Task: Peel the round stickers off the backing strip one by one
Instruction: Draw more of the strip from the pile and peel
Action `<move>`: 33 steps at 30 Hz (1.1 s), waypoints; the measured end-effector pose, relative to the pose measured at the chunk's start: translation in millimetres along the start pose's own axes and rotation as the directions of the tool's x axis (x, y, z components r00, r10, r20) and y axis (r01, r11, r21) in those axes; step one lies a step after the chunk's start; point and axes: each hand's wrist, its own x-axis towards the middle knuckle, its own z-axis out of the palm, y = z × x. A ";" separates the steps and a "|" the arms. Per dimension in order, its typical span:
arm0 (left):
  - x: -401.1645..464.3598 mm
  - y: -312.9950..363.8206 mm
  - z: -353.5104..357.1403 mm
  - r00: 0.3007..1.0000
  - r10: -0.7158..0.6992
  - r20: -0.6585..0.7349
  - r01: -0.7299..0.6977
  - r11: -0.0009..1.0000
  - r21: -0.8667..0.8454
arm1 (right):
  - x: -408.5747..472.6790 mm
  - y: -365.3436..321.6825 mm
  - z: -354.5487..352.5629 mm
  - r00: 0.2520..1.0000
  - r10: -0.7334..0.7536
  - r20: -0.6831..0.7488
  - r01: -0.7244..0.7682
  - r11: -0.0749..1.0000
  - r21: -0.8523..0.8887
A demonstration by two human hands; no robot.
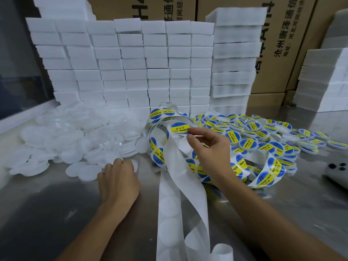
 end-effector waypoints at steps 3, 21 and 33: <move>1.6 -2.7 2.1 1.000 -0.010 0.020 0.010 1.000 -0.020 | -1.2 -1.4 0.4 1.000 -0.014 0.018 0.014 1.000 -0.011; 5.4 21.3 -19.9 0.952 -0.105 0.288 0.266 -0.184 -0.946 | -4.2 -2.4 6.1 0.981 -0.194 0.024 0.195 0.969 -0.151; 7.8 15.2 -19.5 0.919 -0.071 0.387 0.336 -0.369 -0.866 | -2.7 -5.4 4.4 0.992 -0.118 0.039 0.122 0.986 -0.115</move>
